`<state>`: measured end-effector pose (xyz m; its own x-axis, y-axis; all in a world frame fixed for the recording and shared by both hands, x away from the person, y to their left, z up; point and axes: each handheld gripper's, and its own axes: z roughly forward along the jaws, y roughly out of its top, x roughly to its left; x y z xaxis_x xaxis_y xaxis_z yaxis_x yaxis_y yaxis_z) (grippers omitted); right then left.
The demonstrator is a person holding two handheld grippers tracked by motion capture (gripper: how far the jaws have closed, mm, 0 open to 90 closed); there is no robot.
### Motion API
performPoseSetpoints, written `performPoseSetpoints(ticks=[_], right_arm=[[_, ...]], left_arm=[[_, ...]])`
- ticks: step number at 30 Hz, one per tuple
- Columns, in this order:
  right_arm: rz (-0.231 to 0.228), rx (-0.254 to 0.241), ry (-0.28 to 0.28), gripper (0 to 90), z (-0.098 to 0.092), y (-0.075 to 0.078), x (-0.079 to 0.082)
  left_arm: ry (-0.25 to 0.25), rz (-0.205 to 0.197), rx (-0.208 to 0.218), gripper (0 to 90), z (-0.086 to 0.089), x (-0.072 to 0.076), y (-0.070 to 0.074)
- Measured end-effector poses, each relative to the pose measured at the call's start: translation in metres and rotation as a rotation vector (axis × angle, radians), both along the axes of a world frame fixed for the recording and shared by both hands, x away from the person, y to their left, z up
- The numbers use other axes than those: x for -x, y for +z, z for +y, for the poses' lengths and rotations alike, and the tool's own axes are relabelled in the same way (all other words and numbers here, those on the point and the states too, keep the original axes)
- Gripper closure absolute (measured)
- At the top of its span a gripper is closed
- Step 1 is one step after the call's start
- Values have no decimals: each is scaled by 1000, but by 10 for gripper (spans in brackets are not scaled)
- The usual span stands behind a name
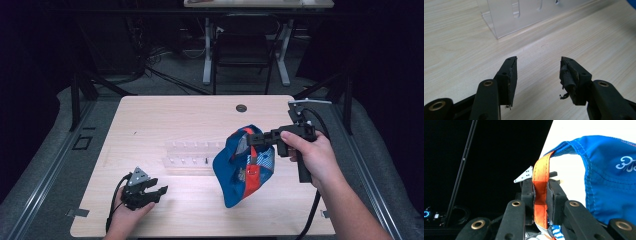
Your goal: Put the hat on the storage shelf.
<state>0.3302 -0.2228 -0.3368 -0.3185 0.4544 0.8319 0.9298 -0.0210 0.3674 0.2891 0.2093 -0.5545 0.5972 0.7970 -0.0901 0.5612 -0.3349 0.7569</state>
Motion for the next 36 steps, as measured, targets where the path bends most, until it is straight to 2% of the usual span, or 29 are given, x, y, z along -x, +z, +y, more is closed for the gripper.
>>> performPoseSetpoints(ticks=[5,8,17,29,33,36], right_arm=[[1,-10,5,780,3,2,-4],[-3,-8,6,780,6,3,-6],[-10,-2,19,780,17,8,-15],[-5,-18,28,780,36,9,-27],[-9,-24,20,781,42,11,-31],[-10,-25,21,781,46,13,-34]], left_arm=[[-10,-36,15,492,-6,3,9],[-34,-56,23,492,-12,6,15],[-72,-84,28,490,-29,7,27],[-133,-133,64,490,-55,15,47],[-162,-152,48,481,-65,17,51],[-180,-159,53,481,-71,19,53]])
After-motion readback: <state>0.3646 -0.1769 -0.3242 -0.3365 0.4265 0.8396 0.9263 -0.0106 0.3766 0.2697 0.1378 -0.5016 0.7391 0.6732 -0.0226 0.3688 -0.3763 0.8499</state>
